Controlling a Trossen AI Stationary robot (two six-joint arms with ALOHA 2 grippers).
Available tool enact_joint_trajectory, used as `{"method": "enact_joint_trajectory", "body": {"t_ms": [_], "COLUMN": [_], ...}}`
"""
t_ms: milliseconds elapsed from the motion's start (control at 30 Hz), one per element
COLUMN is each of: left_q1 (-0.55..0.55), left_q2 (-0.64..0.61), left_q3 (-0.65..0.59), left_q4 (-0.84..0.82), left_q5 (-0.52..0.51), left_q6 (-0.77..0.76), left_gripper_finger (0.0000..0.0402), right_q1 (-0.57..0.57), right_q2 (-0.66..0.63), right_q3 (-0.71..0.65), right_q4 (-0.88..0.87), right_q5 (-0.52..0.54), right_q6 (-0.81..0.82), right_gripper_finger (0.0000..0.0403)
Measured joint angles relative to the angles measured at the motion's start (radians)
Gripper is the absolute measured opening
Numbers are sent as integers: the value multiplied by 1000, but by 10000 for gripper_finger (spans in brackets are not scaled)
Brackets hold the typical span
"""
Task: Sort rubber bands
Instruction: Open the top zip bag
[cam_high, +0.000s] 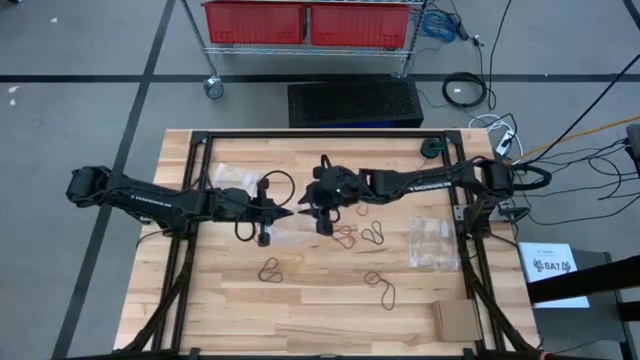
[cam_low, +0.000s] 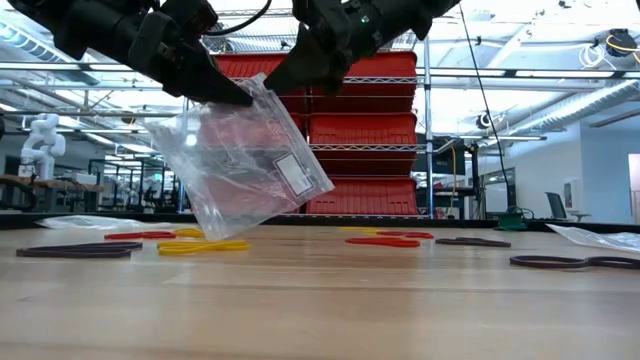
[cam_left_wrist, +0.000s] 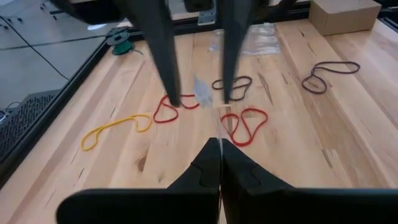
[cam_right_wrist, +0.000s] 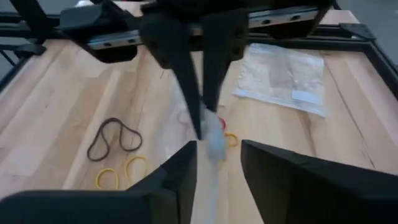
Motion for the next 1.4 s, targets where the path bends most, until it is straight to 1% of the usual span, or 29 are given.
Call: {"method": "enact_joint_trajectory", "body": {"t_ms": [133,267,367,633,800,933,1033,1233,1400], "left_q1": [0,0,0,0,0,0,0,2,21], "left_q2": [0,0,0,0,0,0,0,0,0], "left_q3": [0,0,0,0,0,0,0,0,0], "left_q4": [18,19,18,19,68,96,93,88,81], "left_q5": [0,0,0,0,1,58,74,75,55], "left_q6": [2,3,3,-4,-4,-5,-7,-8,-60], "left_gripper_finger": [0,0,0,3,37,67,83,90,91], "right_q1": [-6,-6,-7,-6,-6,-6,-3,4,8], "right_q2": [0,0,0,0,0,0,0,0,0], "right_q3": [0,-6,-17,-20,-21,-21,-22,-22,-22], "right_q4": [6,15,18,11,-11,-31,-40,-37,-31], "right_q5": [-42,-42,-41,-40,-37,-37,-37,-36,-35], "right_q6": [0,0,0,7,6,6,6,6,4], "right_gripper_finger": [71,25,7,11,10,9,9,9,9]}}
